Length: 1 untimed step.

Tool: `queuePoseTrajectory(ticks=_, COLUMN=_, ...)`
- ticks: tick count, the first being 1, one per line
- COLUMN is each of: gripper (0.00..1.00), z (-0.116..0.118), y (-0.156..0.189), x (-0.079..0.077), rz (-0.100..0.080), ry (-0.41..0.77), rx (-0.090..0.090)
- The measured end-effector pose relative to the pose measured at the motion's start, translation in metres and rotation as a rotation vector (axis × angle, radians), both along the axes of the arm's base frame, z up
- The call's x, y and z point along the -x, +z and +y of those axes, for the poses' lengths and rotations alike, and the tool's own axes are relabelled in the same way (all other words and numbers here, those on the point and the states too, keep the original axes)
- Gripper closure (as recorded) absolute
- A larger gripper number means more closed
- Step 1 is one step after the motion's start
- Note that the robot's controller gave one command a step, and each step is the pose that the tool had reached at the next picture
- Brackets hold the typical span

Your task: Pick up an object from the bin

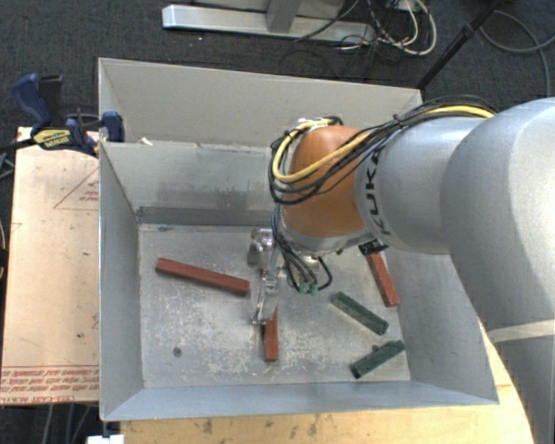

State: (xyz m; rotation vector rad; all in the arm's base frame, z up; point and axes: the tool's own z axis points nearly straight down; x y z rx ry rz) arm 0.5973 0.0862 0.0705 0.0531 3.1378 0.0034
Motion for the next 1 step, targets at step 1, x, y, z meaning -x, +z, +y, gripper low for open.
queuePoseTrajectory(ticks=1, gripper=1.00, z=0.0544, y=0.0007, x=-0.0309, rz=-0.001, ry=-0.124, rx=-0.002)
